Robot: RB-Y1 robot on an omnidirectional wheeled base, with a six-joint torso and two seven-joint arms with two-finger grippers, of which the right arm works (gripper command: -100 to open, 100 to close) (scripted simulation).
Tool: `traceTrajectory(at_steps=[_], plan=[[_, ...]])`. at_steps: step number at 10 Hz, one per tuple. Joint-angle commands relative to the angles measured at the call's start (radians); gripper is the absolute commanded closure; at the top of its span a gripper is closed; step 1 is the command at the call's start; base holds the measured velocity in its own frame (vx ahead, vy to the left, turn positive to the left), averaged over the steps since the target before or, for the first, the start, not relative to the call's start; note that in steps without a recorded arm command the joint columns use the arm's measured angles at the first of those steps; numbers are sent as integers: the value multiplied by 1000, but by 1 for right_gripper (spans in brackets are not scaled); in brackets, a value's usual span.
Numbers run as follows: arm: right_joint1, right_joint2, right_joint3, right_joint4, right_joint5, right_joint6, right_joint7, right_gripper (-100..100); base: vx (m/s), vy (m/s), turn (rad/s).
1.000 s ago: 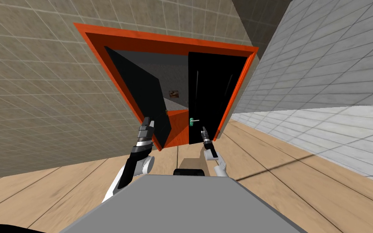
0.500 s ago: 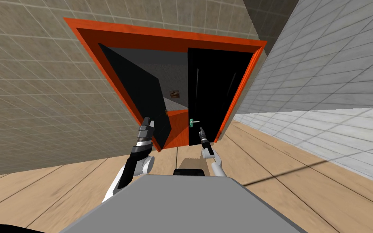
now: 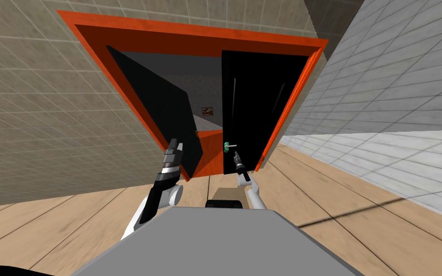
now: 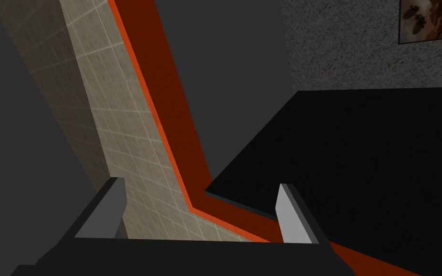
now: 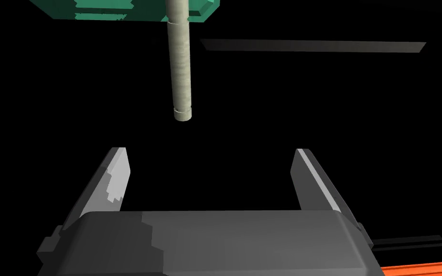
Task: Push the door open
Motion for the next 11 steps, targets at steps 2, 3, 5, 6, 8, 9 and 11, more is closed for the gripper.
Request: traceTrajectory(at_steps=[2,3,5,6,8,9,11], plan=[[-44,17,4,74,3,18,12,-100,130,-65,52],[-55,22,5,92,4,22,15,-100,180,-77,42],[-54,-10,0,86,3,18,14,-100,83,-17,12],[-55,-24,-2,89,3,17,14,-100,157,12,18],[-59,-42,-6,96,2,14,15,-100,180,18,19],[-61,-44,-9,100,1,12,15,-100,200,27,18],[-65,-33,-13,107,0,9,15,-100,206,48,19]])
